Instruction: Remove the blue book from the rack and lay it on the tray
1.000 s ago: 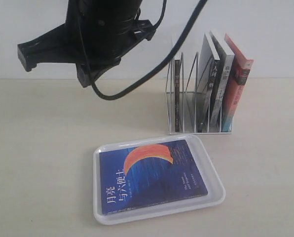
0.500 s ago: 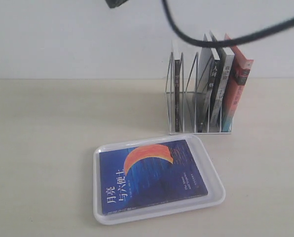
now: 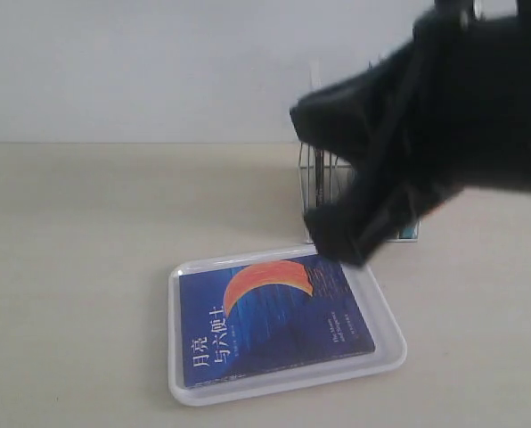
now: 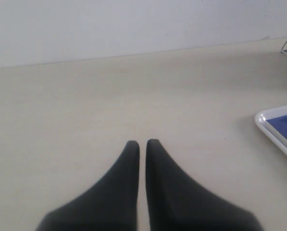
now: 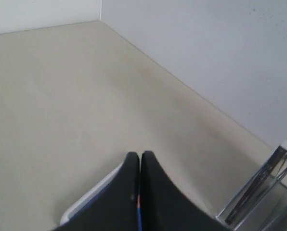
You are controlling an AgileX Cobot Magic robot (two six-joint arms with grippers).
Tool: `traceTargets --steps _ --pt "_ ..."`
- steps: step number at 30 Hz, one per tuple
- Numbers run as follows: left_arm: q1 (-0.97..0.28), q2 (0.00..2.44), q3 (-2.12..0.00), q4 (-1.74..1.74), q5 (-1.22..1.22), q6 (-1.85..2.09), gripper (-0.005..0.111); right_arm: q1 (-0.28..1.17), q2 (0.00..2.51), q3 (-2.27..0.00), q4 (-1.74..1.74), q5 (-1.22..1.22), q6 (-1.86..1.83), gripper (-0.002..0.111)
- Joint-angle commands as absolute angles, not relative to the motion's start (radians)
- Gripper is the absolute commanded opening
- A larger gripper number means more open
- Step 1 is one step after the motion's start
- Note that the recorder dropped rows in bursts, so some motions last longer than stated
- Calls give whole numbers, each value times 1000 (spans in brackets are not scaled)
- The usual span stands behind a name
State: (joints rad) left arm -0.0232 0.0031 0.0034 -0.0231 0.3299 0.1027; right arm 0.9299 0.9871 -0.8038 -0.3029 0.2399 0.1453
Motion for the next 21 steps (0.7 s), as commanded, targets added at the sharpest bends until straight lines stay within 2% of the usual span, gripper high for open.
traceTargets --steps 1,6,14,21 --pt "-21 0 0 -26 314 105 5 926 908 -591 -312 41 148 0" --pt "-21 0 0 -26 314 105 5 926 820 -419 -301 -133 148 0" --pt "-21 0 0 -26 314 105 5 918 552 -263 -281 -151 147 0" --pt "-21 0 0 -26 314 105 5 734 314 -152 -258 -167 174 0"
